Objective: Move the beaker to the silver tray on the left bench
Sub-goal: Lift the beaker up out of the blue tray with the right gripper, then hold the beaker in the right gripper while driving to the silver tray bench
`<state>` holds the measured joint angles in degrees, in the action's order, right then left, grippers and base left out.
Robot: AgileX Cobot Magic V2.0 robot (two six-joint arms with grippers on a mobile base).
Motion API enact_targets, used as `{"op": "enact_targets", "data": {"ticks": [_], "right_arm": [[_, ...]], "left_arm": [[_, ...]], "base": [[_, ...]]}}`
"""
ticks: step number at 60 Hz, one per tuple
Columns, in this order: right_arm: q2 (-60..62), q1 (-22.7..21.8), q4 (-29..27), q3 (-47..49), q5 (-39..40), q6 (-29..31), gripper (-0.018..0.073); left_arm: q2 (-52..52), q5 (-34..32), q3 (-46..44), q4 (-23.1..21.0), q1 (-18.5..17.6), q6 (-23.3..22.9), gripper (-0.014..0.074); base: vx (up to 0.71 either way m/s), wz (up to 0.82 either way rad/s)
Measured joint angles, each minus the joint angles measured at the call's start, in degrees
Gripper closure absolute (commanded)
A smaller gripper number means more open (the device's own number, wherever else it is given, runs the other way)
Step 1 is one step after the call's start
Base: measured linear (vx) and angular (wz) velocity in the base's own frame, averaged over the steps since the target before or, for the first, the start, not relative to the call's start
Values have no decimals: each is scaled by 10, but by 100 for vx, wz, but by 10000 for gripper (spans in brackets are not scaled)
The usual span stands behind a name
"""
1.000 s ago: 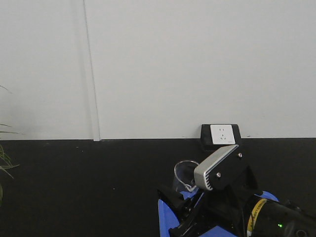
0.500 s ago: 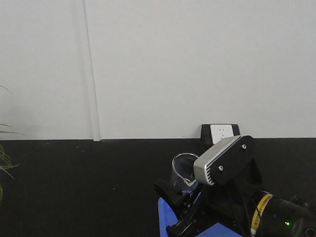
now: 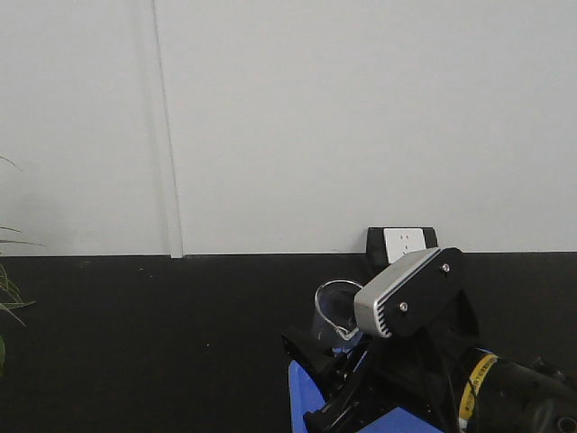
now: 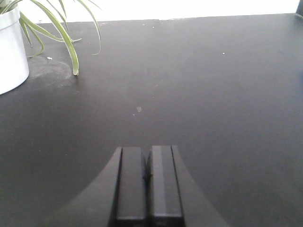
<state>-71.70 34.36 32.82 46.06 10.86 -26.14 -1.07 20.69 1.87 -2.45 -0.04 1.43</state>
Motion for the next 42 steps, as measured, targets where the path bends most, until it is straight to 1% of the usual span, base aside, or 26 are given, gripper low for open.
{"op": "enact_targets", "data": {"ticks": [23, 42], "right_arm": [[0, 0, 0, 0, 0, 0, 571], [0, 0, -1, 0, -2, 0, 571]], "left_arm": [[0, 0, 0, 0, 0, 0, 595], [0, 0, 0, 0, 0, 0, 595]], "base": [[-4, -2], [-18, 0]]}}
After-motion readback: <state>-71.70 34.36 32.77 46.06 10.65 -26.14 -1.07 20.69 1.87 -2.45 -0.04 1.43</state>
